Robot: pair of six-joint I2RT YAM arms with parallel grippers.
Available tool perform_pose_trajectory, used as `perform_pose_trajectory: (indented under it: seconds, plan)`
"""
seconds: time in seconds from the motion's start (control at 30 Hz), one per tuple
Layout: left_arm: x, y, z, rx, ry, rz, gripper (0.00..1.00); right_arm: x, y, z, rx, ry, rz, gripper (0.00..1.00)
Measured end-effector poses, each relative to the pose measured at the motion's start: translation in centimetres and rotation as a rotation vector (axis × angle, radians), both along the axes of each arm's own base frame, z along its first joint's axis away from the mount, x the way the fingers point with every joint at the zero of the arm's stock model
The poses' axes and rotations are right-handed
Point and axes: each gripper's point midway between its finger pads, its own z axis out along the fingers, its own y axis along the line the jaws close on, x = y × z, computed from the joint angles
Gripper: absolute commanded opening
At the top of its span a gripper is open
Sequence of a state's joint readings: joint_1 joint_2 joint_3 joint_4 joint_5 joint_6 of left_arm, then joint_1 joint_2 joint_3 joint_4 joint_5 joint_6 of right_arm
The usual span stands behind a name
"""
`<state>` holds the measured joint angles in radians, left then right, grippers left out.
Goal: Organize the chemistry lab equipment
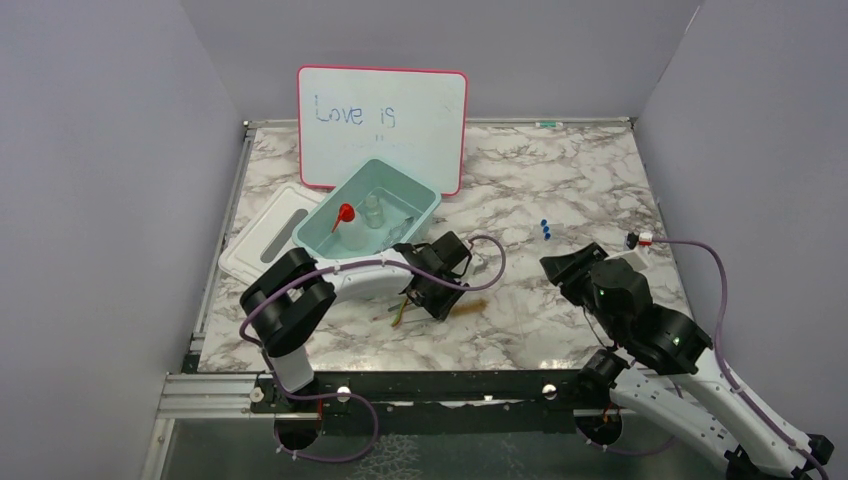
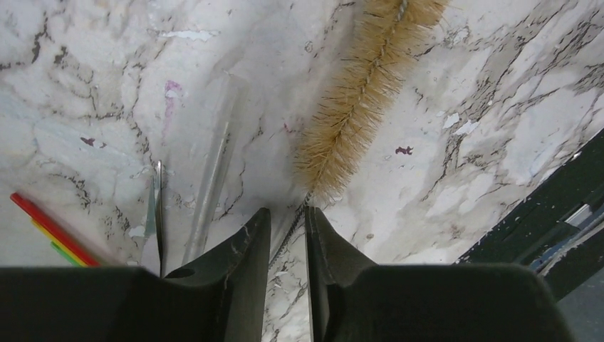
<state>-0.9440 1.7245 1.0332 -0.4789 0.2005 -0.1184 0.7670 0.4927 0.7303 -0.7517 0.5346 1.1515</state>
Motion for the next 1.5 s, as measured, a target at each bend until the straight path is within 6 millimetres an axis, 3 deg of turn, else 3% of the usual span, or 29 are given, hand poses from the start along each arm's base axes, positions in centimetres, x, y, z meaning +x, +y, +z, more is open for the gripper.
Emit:
perform_pose_trajectory:
  seconds: [0.17, 0.27, 0.43, 0.53, 0.63, 0.83, 0.93, 1.07, 1.17, 1.3, 1.4, 1.5]
  plan:
    - [-0.2, -0.7, -0.2, 0.007, -0.027, -0.030, 0.01, 0.0, 0.0, 0.0, 0.001, 0.001, 0.000, 0.47]
    - [-0.3, -1.1, -0.1, 0.006, -0.033, -0.046, 0.00, 0.0, 0.0, 0.6, 0.009, -0.007, -0.001, 0.47]
    - [-0.6, -1.1, 0.1, 0.016, -0.032, -0.066, 0.00, 0.0, 0.0, 3.1, 0.045, -0.048, 0.002, 0.47]
    - [-0.5, -1.2, 1.4, 0.004, -0.044, -0.072, 0.00, -0.1, 0.0, 3.6, 0.045, -0.058, 0.008, 0.47]
    - [0.2, -2.1, 5.5, -0.074, -0.105, -0.072, 0.00, -0.2, 0.1, 4.2, 0.045, -0.068, 0.026, 0.47]
    - [2.6, -3.3, 16.4, -0.287, -0.302, -0.048, 0.00, -0.5, 0.6, 4.9, 0.027, -0.076, 0.075, 0.48]
    - [5.1, -1.2, 20.6, -0.312, -0.413, 0.019, 0.00, -0.3, 0.9, 4.4, -0.004, -0.052, 0.088, 0.49]
    - [9.0, 2.7, 23.5, -0.269, -0.523, 0.122, 0.00, 0.1, 1.9, 2.9, -0.054, 0.004, 0.115, 0.49]
    - [11.8, 5.8, 24.0, -0.212, -0.584, 0.191, 0.00, 0.5, 2.6, 1.7, -0.080, 0.038, 0.132, 0.49]
    - [14.3, 9.8, 22.8, -0.109, -0.597, 0.252, 0.00, 1.4, 3.7, 0.1, -0.119, 0.091, 0.142, 0.49]
    - [15.5, 11.4, 21.1, -0.053, -0.577, 0.267, 0.00, 2.2, 4.6, -1.4, -0.158, 0.130, 0.153, 0.48]
    - [15.8, 12.5, 17.8, 0.000, -0.503, 0.260, 0.00, 2.8, 5.4, -3.2, -0.206, 0.171, 0.176, 0.46]
